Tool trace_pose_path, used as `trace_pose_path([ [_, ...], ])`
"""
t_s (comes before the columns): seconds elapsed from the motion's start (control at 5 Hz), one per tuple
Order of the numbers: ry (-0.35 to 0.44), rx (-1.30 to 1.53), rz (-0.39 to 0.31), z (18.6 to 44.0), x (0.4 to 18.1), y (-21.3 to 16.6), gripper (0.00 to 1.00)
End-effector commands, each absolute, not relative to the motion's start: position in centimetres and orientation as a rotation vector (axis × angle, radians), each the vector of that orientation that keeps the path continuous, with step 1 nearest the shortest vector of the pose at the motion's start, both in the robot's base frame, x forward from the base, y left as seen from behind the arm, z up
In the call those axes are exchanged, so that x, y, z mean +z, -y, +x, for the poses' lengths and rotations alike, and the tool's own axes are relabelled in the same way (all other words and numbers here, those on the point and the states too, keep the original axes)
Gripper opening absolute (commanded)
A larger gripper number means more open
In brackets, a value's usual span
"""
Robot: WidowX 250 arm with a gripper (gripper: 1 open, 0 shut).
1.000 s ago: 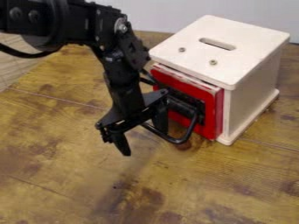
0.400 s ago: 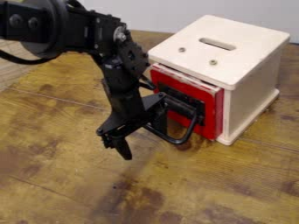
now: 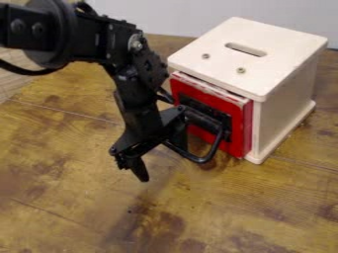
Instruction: Open the drawer
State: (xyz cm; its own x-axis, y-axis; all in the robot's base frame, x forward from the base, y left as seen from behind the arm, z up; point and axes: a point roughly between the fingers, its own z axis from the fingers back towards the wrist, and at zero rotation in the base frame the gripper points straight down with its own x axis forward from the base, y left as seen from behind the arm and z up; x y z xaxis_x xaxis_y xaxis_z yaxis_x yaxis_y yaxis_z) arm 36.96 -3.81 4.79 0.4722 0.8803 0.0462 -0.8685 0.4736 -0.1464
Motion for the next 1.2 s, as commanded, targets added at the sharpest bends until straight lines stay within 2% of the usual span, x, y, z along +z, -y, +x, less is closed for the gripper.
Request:
trace_pose_path([
  [0.0, 0.193, 1.076, -0.132, 37.56, 6.96, 3.52, 1.00],
  [1.0, 0.210, 1.127, -0.119, 37.43, 6.24, 3.33, 1.00],
])
